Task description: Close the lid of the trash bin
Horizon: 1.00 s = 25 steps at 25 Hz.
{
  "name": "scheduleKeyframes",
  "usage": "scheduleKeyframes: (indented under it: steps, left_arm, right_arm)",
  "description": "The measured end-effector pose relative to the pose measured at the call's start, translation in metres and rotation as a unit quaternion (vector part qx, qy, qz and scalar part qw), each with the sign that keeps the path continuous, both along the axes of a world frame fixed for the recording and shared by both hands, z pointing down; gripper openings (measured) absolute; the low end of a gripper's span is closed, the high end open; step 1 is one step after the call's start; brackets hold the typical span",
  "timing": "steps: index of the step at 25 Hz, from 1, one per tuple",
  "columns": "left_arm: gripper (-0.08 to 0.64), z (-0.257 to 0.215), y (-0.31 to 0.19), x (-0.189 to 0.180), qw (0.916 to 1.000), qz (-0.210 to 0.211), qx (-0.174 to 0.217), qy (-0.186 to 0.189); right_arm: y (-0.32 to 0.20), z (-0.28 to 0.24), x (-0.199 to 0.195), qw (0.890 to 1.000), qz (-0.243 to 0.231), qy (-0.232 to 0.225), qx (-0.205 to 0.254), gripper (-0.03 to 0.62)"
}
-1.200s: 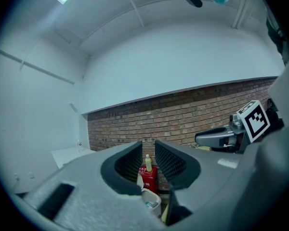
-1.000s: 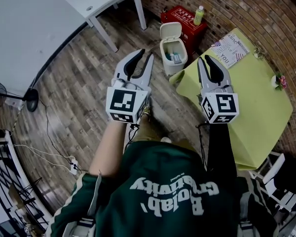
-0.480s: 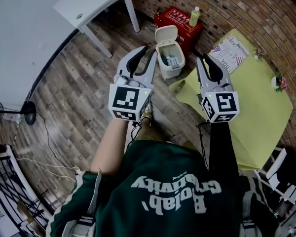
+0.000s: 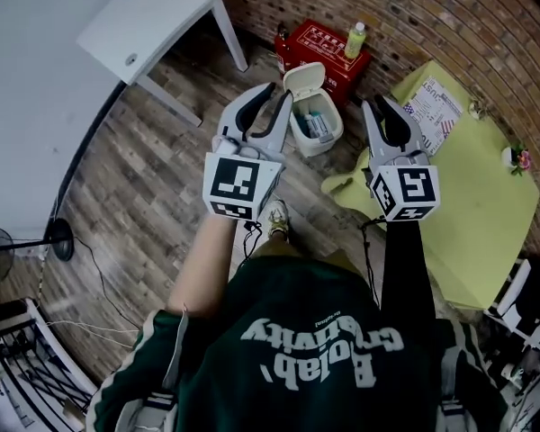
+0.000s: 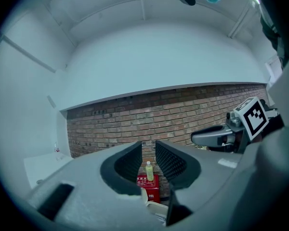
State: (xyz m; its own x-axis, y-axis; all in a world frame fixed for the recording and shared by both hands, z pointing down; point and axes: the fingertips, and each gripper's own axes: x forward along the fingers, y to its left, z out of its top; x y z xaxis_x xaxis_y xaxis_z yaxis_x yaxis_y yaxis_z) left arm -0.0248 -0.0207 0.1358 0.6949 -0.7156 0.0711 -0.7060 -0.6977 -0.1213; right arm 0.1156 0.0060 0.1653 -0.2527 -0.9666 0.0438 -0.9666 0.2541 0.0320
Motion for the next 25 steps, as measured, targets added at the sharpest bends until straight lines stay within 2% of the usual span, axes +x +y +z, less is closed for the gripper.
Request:
scheduleKeyframes:
  steps: [7, 14, 25]
  left_arm:
    - [0.100, 0.002, -0.061, -0.007, 0.9997, 0.026, 0.003, 0.002]
    - [0.101, 0.004, -0.108, -0.021, 0.9990, 0.043, 0.008, 0.007]
    - [0.123, 0.008, -0.148, -0.037, 0.9969, 0.071, 0.011, 0.032]
  right_arm:
    - [-0.048, 0.008, -0.008, 1.000, 0.029, 0.004, -0.012, 0.094]
    - [-0.092, 0.019, -0.038, 0.999, 0.027, 0.009, -0.030, 0.094]
    - [-0.134, 0.024, -0.062, 0.999, 0.029, 0.025, -0.039, 0.094]
